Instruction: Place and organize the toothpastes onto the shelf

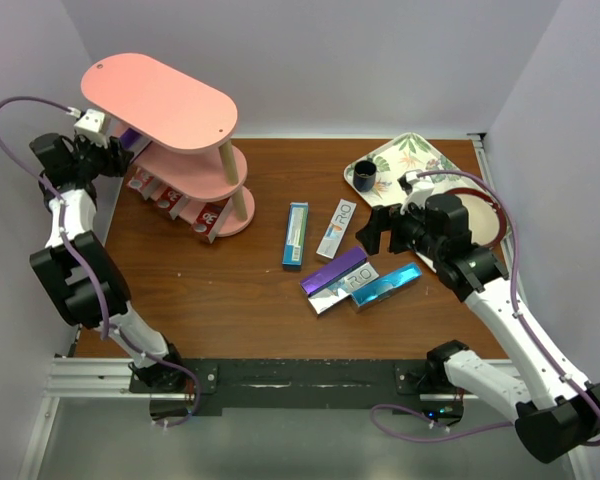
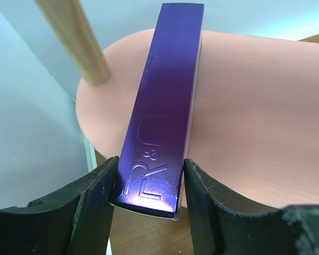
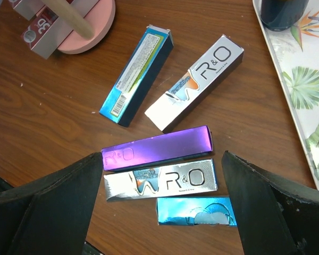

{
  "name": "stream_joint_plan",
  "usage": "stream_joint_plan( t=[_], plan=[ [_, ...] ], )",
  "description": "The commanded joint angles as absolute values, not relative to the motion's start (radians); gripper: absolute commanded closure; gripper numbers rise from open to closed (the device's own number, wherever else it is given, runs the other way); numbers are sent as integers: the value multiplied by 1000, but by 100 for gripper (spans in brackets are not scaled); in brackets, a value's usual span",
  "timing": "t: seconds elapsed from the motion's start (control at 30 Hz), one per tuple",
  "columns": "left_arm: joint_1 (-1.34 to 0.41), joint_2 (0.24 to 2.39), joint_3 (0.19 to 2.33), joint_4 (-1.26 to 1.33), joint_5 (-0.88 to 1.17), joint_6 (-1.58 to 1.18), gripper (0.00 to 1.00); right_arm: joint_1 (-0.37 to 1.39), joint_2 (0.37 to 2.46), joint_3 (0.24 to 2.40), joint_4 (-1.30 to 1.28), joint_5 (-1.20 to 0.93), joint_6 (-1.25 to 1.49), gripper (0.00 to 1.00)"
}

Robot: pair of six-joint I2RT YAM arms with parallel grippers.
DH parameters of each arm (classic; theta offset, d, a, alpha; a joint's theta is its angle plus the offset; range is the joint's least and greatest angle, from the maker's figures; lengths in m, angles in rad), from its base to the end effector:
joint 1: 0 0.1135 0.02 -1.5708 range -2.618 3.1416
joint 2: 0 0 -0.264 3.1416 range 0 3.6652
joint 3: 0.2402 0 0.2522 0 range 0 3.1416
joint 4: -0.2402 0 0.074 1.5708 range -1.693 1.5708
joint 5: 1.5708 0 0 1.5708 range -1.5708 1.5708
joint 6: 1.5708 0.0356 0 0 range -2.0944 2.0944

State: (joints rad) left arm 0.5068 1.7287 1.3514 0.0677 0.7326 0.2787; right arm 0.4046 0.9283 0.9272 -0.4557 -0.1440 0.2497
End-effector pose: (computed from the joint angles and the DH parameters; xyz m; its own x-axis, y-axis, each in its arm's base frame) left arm 0.3674 0.1767 0.3091 -0.2022 0.1217 -0.9718 0.2618 0.9629 0.0661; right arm 0.1863 0.0853 0.3364 -0.5184 0.0440 -0.8540 -0.3920 0.8753 0.2831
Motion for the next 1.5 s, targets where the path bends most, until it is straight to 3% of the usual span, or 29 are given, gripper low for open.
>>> stream_joint_plan(
  t=[0.0,0.63,0.83,1.0,1.1,1.37,1.47],
  plan=[
    [535,1762,1391,167,765,244,44,400,928,928,-440,-132,249,2],
    [540,1887,1474,333,893,158,42,400,959,937,-451,-130,241,1],
    [551,1873,1467,357,923,126,19,400,962,937,-448,-129,238,2],
    [564,1818,1428,411,933,71,16,400,960,940,-449,-133,238,1],
    [566,1735,1352,431,885,55,15,400,959,940,-445,-138,238,2],
    [558,1335,904,687,649,-123,14,400,963,951,-451,-152,236,1],
    [520,1186,776,631,562,-127,13,400,948,948,-454,-141,235,1]
  ],
)
